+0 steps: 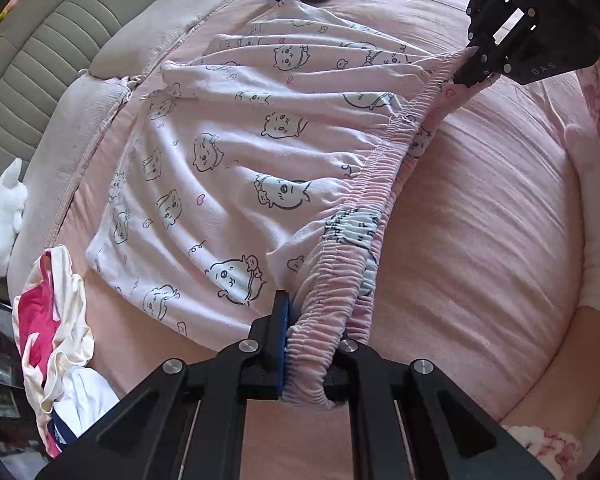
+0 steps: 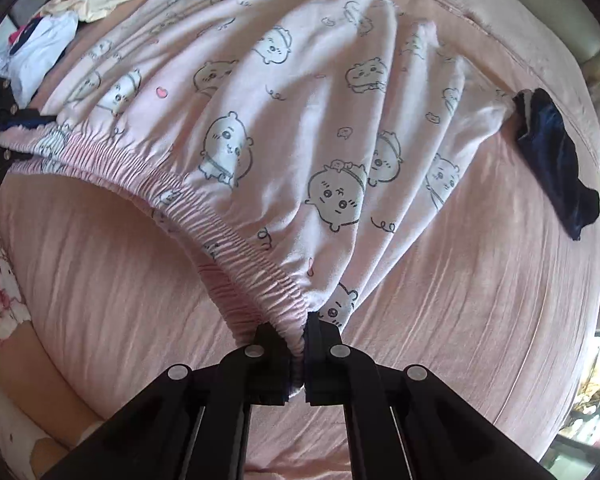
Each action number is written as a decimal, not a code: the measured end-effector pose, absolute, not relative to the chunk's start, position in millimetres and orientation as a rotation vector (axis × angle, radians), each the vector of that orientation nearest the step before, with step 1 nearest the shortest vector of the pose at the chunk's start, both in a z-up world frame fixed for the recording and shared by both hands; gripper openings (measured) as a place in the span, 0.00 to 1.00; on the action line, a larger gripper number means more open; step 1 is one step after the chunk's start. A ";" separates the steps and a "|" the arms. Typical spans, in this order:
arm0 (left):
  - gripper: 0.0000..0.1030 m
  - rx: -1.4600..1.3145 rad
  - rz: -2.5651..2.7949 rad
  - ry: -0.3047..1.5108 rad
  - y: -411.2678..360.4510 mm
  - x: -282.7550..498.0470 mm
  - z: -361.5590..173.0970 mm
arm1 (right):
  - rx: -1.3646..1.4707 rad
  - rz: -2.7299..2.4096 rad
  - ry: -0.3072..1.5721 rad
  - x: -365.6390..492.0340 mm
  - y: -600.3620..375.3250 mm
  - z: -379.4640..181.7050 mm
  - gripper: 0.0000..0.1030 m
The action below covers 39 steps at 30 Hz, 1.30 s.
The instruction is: Fold clothes
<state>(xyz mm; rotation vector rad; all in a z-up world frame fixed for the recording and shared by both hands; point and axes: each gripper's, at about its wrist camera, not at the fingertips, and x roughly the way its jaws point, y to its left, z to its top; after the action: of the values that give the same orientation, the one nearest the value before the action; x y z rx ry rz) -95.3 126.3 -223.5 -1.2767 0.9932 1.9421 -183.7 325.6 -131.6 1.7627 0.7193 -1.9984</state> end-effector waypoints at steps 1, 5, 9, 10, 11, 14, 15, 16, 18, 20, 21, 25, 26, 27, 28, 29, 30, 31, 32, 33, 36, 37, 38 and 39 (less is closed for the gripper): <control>0.07 -1.281 1.930 0.996 125.8 -96.5 -222.0 | 1.758 -1.960 0.769 -182.0 322.5 -133.9 0.01; 0.07 -1.328 1.819 0.961 125.6 -93.8 -217.2 | 1.801 -1.837 0.735 -178.1 328.9 -129.0 0.01; 0.08 -1.428 1.666 0.933 125.4 -87.8 -237.3 | 1.981 -1.573 0.580 -167.5 345.2 -151.2 0.12; 0.09 -1.457 1.633 0.939 125.6 -87.6 -245.5 | 2.015 -1.526 0.585 -164.5 347.8 -160.3 0.15; 0.10 -1.486 1.604 0.950 125.8 -88.1 -253.3 | 2.041 -1.513 0.595 -164.4 350.3 -168.1 0.17; 0.13 -1.509 1.588 0.954 125.1 -93.4 -259.3 | 2.042 -1.547 0.444 -178.3 360.8 -162.4 0.24; 0.14 -1.504 1.594 0.947 123.3 -94.3 -256.0 | 2.022 -1.584 0.380 -184.7 366.4 -153.1 0.40; 0.15 -1.495 1.603 0.953 121.0 -93.9 -251.3 | 2.000 -1.615 0.313 -190.7 372.4 -143.1 0.51; 0.17 -1.467 1.629 0.961 115.0 -92.3 -238.7 | 1.954 -1.653 0.166 -200.9 386.0 -120.8 0.73; 0.18 -1.455 1.664 0.919 109.2 -92.5 -227.2 | 1.908 -1.728 0.044 -214.4 393.6 -106.0 0.73; 0.20 -1.457 1.677 0.900 107.6 -92.6 -224.7 | 1.882 -1.764 -0.018 -221.1 397.4 -98.6 0.73; 0.22 -1.460 1.657 1.065 113.5 -87.7 -245.1 | 1.855 -2.010 0.025 -244.1 388.1 -97.2 0.73; 0.23 -1.455 1.657 1.124 117.0 -86.0 -252.4 | 1.848 -2.059 0.092 -246.9 377.8 -105.0 0.73; 0.23 -1.437 1.664 1.176 120.5 -83.1 -257.7 | 1.822 -2.061 0.113 -247.7 366.4 -114.9 0.73; 0.23 -1.408 1.673 1.222 123.3 -79.2 -260.5 | 1.813 -2.040 0.113 -246.2 355.9 -124.3 0.73; 0.23 -1.373 1.683 1.267 124.9 -74.6 -261.4 | 1.820 -2.019 0.126 -242.1 346.4 -130.4 0.73; 0.23 -1.341 1.700 1.316 125.4 -70.7 -261.2 | 1.827 -1.998 0.139 -238.1 336.8 -136.5 0.73; 0.23 -1.326 1.713 1.352 124.7 -69.0 -260.6 | 1.817 -1.981 0.149 -233.1 327.4 -140.2 0.73; 0.23 -1.323 1.719 1.373 123.6 -68.7 -260.0 | 1.757 -1.974 0.157 -225.4 318.0 -136.1 0.73; 0.23 -1.320 1.724 1.394 122.5 -68.5 -259.5 | 1.708 -1.959 0.184 -218.5 307.7 -132.5 0.73; 0.23 -1.421 1.686 1.239 117.4 -78.3 -252.0 | 1.673 -1.985 0.322 -211.4 294.2 -133.8 0.73; 0.23 -1.458 1.668 1.173 115.6 -82.2 -249.2 | 1.683 -2.009 0.360 -212.3 295.8 -136.7 0.73; 0.28 -1.495 1.649 1.107 113.7 -86.1 -246.3 | 1.693 -2.031 0.386 -213.3 299.3 -138.8 0.73; 0.48 -1.517 1.638 1.053 111.1 -90.5 -242.9 | 1.702 -2.043 0.377 -214.7 308.7 -138.5 0.73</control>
<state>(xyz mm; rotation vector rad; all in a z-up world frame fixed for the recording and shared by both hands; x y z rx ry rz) -90.5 111.1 -242.9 -1.5165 1.0532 1.6378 -214.7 308.7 -138.5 1.7020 0.3772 -2.0429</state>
